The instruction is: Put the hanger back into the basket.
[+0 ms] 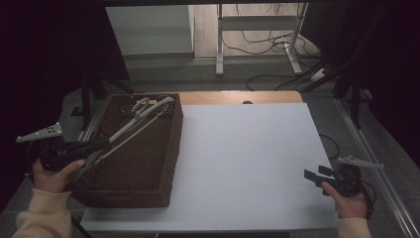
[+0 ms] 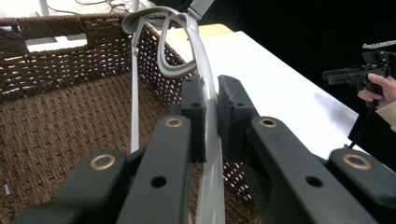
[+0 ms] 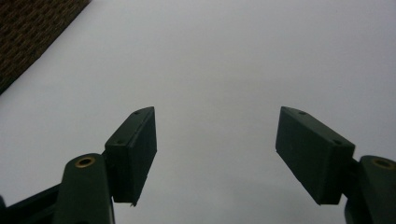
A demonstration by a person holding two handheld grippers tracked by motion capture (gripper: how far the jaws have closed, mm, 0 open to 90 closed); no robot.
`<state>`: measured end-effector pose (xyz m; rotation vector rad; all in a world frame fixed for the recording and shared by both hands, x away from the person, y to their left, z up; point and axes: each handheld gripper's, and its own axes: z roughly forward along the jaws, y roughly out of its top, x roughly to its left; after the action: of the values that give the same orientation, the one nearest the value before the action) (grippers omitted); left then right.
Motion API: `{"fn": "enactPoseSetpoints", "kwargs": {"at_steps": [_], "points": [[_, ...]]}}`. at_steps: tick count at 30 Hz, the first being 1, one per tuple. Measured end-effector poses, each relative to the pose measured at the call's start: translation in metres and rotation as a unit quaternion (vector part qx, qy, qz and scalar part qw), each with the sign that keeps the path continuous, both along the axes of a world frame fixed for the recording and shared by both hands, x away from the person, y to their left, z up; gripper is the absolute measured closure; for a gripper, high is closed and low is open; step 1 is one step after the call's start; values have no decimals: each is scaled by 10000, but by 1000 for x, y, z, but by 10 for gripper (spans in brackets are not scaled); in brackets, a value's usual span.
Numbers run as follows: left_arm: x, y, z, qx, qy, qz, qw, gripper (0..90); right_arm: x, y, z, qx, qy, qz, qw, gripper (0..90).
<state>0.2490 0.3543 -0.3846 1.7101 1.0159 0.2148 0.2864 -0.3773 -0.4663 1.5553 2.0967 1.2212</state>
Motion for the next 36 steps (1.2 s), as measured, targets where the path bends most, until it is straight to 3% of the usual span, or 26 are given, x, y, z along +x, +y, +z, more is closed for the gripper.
{"fn": "enactPoseSetpoints", "kwargs": {"at_steps": [15, 19, 20, 21, 23, 29, 36], "points": [[12, 6, -30, -16, 67, -84, 9999, 815, 1, 2, -1, -7, 46, 144, 9999, 283], [16, 9, -45, 6, 318, -115, 9994, 798, 1, 2, -2, -7, 58, 182, 9998, 282], [17, 12, -48, -76, 436, -50, 9990, 734, 1, 2, -2, -2, 73, 190, 9998, 281], [18, 13, -49, -96, 497, 1, 9987, 609, 1, 2, -2, 2, 76, 195, 9998, 281], [15, 14, -47, -52, 431, 137, 9990, 511, 1, 2, -2, -2, 81, 208, 9998, 280], [5, -2, -37, 407, 297, 85, 9987, 385, 4, 3, -4, 44, 108, 247, 9996, 279], [-5, -30, -32, 622, 144, 109, 9979, 285, 12, 14, -3, -3, 61, 519, 9986, 267]]}}
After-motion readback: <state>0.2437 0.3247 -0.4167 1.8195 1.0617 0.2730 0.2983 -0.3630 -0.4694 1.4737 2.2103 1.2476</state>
